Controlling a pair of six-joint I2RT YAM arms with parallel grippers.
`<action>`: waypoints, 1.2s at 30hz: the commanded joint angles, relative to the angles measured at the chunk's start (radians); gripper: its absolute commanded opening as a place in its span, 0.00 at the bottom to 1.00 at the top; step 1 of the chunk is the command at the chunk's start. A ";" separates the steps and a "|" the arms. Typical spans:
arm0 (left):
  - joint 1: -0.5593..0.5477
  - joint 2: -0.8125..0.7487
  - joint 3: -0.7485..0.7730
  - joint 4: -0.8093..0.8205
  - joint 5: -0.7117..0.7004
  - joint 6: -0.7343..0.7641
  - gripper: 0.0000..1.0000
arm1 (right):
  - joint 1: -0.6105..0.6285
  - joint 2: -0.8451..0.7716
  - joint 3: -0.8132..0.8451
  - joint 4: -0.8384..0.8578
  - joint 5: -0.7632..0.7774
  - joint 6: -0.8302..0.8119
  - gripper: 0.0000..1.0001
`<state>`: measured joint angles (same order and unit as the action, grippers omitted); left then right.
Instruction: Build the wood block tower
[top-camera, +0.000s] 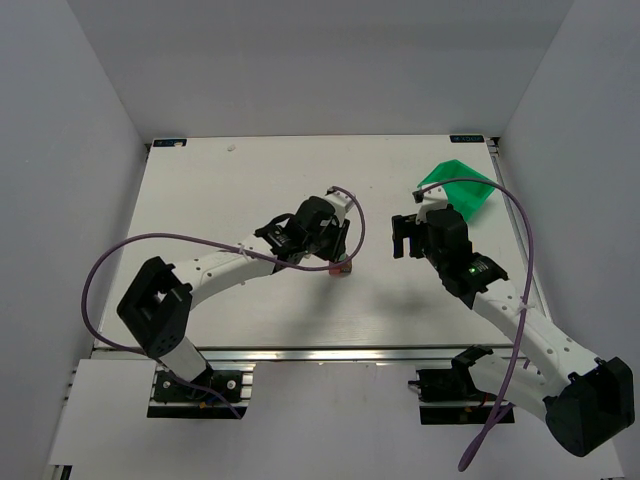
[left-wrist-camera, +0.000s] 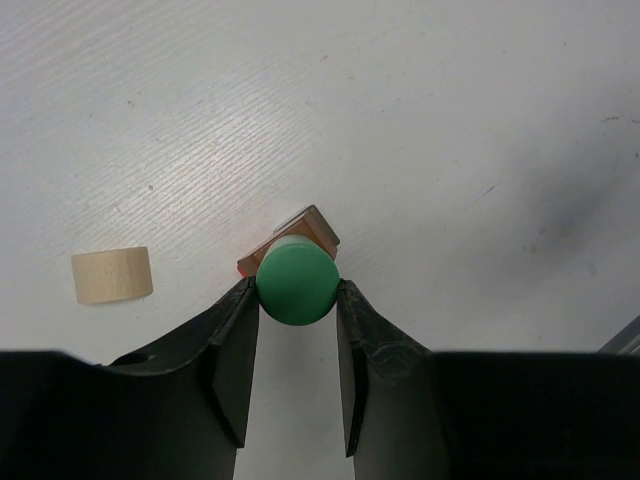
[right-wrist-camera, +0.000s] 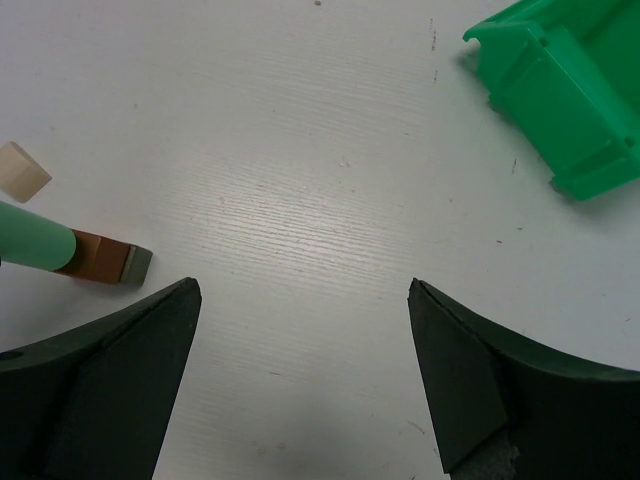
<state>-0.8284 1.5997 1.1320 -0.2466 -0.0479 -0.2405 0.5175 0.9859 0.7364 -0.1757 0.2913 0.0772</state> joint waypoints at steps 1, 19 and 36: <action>-0.012 0.000 0.052 0.020 -0.036 0.018 0.00 | 0.001 -0.023 -0.005 0.024 0.031 0.022 0.89; -0.041 0.023 0.080 -0.008 -0.064 0.015 0.00 | 0.001 -0.018 -0.012 0.018 0.039 0.012 0.90; -0.046 0.019 0.074 -0.030 -0.076 0.001 0.01 | 0.001 -0.010 -0.020 0.012 0.045 -0.001 0.89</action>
<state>-0.8680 1.6413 1.1782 -0.2699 -0.1143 -0.2298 0.5175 0.9840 0.7223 -0.1814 0.3149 0.0761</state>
